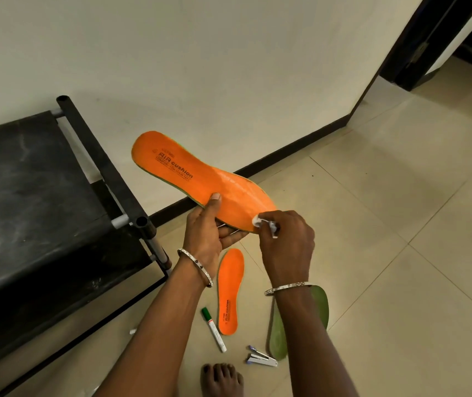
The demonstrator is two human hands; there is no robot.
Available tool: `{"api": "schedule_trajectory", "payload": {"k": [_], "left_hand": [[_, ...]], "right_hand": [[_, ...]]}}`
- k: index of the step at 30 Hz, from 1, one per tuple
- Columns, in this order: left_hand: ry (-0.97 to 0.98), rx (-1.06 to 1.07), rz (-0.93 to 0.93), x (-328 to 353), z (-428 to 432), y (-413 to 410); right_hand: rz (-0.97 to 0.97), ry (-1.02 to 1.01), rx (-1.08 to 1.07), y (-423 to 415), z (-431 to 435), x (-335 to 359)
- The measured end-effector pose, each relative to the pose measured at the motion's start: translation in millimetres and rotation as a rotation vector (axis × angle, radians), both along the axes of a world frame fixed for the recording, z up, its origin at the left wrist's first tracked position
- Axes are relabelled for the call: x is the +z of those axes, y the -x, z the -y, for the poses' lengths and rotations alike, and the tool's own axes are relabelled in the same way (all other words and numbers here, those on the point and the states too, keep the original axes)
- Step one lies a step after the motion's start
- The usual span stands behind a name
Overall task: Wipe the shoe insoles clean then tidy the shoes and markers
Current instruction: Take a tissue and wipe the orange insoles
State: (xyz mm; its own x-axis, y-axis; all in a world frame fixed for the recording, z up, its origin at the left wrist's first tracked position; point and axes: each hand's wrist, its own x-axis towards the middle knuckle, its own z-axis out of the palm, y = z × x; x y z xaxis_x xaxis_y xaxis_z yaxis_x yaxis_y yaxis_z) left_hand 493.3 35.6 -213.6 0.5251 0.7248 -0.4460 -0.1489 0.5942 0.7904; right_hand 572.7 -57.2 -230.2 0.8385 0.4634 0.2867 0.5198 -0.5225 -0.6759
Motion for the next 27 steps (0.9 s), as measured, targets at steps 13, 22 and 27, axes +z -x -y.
{"api": "schedule_trajectory", "payload": {"k": [13, 22, 27], "left_hand": [[-0.048, -0.071, -0.026, -0.9, 5.2, 1.2], [-0.049, -0.092, -0.05, -3.8, 8.2, -4.5], [-0.075, -0.109, -0.069, -5.3, 11.5, -7.6]], "right_hand": [[0.019, -0.035, 0.11, 17.8, -10.6, 10.5], [-0.014, -0.02, 0.028, 19.9, -15.5, 12.6], [-0.003, -0.052, 0.055, 17.8, -13.7, 15.2]]}}
